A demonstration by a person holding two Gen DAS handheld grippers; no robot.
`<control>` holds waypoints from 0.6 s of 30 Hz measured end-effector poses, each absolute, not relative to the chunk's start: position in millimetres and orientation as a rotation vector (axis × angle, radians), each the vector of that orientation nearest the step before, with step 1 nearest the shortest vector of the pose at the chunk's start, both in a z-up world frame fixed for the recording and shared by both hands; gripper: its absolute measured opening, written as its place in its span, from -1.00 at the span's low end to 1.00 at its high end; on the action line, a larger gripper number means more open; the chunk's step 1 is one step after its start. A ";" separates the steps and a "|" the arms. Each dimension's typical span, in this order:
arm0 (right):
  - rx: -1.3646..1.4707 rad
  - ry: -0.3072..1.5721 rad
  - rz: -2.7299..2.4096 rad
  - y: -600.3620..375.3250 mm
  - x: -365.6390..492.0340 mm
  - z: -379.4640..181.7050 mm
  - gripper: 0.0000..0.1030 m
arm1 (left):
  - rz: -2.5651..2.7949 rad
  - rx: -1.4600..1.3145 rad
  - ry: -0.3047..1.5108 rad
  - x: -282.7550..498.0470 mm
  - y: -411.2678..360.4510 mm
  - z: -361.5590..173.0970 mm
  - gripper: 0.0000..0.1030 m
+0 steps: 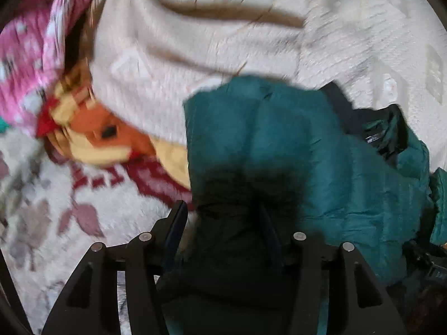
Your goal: Fold large clothes
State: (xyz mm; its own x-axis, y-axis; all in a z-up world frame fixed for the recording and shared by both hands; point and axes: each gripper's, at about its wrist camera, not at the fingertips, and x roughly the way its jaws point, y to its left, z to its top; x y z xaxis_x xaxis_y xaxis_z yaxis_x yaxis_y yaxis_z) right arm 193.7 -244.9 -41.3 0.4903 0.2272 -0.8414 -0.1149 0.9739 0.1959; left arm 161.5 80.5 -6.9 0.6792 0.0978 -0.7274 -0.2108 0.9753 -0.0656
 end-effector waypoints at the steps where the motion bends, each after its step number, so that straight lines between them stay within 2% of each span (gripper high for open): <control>1: 0.118 1.033 0.206 -243.5 191.6 -41.7 0.99 | 0.170 -0.125 0.780 157.9 74.8 -0.5 -0.37; 6: 0.118 1.021 0.202 -236.5 177.1 -41.4 0.99 | 0.172 0.003 0.656 142.2 52.3 24.7 -0.37; 18: 0.113 1.017 0.201 -237.9 171.8 -36.3 0.99 | 0.168 -0.012 0.673 143.4 58.0 20.5 -0.37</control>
State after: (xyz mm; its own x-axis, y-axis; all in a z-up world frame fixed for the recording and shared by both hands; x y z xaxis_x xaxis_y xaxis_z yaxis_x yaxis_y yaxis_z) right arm 171.8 -237.9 -36.3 0.5097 0.2193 -0.8320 -0.1140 0.9757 0.1873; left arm 143.4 58.0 20.5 0.7687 0.1511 -0.6215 -0.1591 0.9863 0.0430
